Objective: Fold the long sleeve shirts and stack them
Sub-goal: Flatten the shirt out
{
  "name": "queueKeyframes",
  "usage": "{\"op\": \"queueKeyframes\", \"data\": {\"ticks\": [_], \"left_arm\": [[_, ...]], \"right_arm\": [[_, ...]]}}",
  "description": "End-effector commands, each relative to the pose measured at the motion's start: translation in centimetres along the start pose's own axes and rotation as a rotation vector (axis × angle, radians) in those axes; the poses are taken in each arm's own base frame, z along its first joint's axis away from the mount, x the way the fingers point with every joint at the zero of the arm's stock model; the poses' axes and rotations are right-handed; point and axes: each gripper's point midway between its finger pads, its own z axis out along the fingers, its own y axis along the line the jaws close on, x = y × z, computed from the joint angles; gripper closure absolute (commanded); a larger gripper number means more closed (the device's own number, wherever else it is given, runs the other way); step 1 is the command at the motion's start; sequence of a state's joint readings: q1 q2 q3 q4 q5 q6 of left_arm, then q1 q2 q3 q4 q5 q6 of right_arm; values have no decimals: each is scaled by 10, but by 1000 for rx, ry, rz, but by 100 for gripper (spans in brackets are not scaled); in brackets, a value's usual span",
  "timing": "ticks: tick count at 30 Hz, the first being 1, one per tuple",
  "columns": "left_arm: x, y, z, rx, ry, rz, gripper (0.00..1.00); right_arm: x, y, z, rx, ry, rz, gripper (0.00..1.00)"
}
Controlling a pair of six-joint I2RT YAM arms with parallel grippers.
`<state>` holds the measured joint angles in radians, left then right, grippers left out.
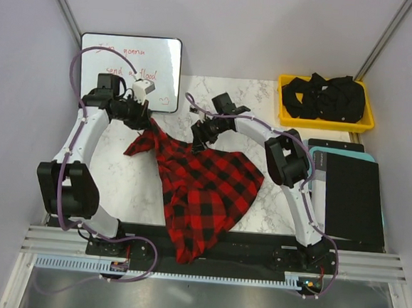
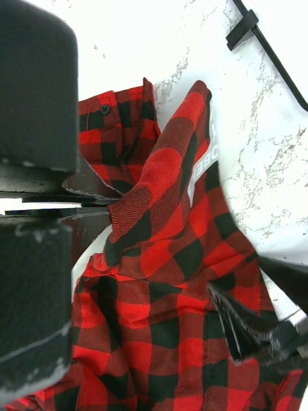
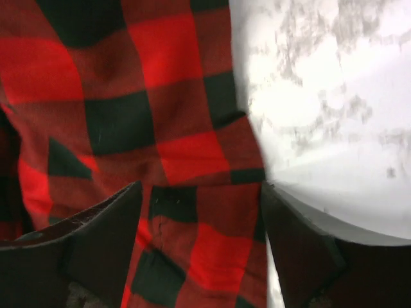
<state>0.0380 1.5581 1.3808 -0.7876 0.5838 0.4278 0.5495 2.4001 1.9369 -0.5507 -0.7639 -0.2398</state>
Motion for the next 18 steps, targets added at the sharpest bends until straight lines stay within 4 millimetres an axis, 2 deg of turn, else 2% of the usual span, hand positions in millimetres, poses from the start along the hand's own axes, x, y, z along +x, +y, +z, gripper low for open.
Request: {"op": "queueKeyframes", "data": {"ticks": [1, 2, 3, 5, 6, 7, 8, 9, 10, 11, 12, 13, 14, 15, 16, 17, 18], "left_arm": [[-9, -2, -3, 16, -56, 106, 97], [-8, -2, -4, 12, -54, 112, 97], [-7, -2, -4, 11, -53, 127, 97], [0, -3, -4, 9, -42, 136, 97], [3, -4, -3, 13, -37, 149, 97], [10, -5, -2, 17, -27, 153, 97], [14, -6, -2, 18, -21, 164, 97], [19, -5, -1, 14, -12, 183, 97], [27, -5, 3, 18, 4, 187, 97], [32, -4, 4, 15, 12, 195, 96], [32, 0, 6, -1, 7, 202, 95], [37, -1, 9, 7, 12, 204, 93], [37, -2, 12, 16, 7, 205, 86], [39, -2, 16, 22, 11, 196, 82], [37, -2, 20, 25, 12, 193, 76], [38, -1, 23, 29, 19, 188, 64], [40, 5, 25, -5, 39, 150, 59]], "right_arm": [[-1, -24, 21, 31, -24, 20, 28], [2, -24, 23, 37, -16, 12, 36], [4, -23, 21, 40, -10, 12, 52], [21, -21, 18, 38, 25, 34, 68], [23, -17, 9, 38, 36, 22, 88], [38, -16, 4, 37, 68, 36, 97], [43, -15, -3, 50, 80, 35, 100], [37, -15, -23, 76, 61, 8, 100], [55, -16, -29, 83, 85, 35, 100], [58, -17, -39, 98, 84, 39, 100], [56, -22, -58, 124, 64, 47, 100], [65, -24, -66, 131, 72, 62, 100], [66, -26, -75, 141, 67, 68, 100], [63, -32, -92, 174, 53, 76, 100], [66, -36, -100, 189, 52, 86, 100], [67, -39, -107, 205, 49, 91, 100], [72, -45, -116, 228, 60, 113, 100]]}}
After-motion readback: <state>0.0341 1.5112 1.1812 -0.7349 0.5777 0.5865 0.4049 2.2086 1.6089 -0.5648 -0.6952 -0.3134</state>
